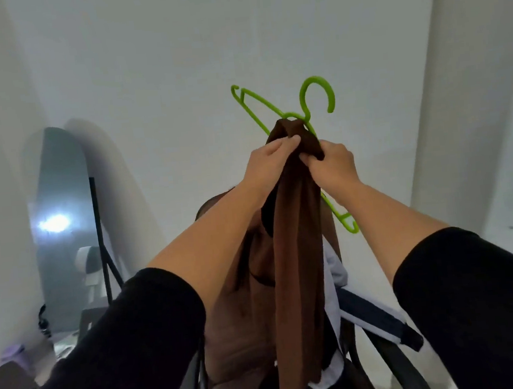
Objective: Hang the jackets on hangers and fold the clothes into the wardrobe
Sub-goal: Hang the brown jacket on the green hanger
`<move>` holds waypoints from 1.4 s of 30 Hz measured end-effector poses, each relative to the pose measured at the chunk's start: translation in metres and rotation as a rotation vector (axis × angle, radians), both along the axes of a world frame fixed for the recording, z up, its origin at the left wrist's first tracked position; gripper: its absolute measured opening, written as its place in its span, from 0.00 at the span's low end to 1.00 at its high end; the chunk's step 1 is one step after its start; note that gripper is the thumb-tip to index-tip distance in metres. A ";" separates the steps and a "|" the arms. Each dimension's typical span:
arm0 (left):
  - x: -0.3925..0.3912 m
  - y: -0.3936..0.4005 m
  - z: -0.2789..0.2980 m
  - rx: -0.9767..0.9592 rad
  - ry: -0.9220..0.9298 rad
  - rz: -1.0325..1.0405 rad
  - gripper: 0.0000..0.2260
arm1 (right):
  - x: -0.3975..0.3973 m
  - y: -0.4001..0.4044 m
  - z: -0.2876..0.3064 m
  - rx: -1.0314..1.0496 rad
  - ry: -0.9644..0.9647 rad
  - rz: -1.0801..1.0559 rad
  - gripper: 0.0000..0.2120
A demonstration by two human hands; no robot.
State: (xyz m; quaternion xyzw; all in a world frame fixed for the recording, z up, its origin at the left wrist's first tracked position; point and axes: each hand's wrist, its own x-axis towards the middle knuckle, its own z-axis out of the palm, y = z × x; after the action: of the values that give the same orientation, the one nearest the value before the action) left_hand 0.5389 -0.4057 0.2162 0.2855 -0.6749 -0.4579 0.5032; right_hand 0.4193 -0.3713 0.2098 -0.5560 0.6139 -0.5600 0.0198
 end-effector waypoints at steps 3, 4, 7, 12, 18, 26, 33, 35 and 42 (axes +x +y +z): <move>0.009 0.005 -0.024 -0.262 -0.143 0.222 0.12 | 0.001 0.024 0.013 -0.003 0.041 -0.042 0.08; 0.010 0.002 -0.035 -0.329 -0.244 0.330 0.15 | 0.000 0.030 0.017 -0.009 0.053 -0.051 0.08; 0.014 0.001 -0.065 -0.250 -0.470 0.565 0.29 | -0.001 0.044 0.028 -0.013 0.068 -0.061 0.09; 0.015 0.007 -0.093 -0.038 -0.534 0.308 0.28 | -0.008 0.053 0.033 0.034 0.145 -0.058 0.10; 0.018 -0.001 -0.092 0.096 -0.798 0.213 0.07 | -0.052 0.066 0.035 0.059 0.141 -0.233 0.10; 0.002 0.006 -0.022 0.159 -0.396 0.078 0.11 | -0.093 0.071 0.024 0.123 0.036 -0.273 0.10; -0.011 0.018 -0.003 0.198 -0.467 -0.097 0.11 | -0.077 0.062 0.018 0.116 0.027 -0.092 0.09; -0.010 0.018 -0.001 0.145 -0.437 0.037 0.10 | -0.070 0.062 0.022 0.112 -0.041 0.003 0.13; -0.009 0.015 0.007 0.051 -0.435 0.221 0.12 | -0.057 0.056 0.014 0.216 0.021 0.198 0.22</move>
State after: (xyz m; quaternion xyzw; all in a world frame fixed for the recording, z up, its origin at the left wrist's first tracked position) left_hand 0.5298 -0.3908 0.2237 0.4623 -0.7203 -0.3447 0.3856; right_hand 0.3623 -0.3148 0.2237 -0.6144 0.6129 -0.4800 0.1282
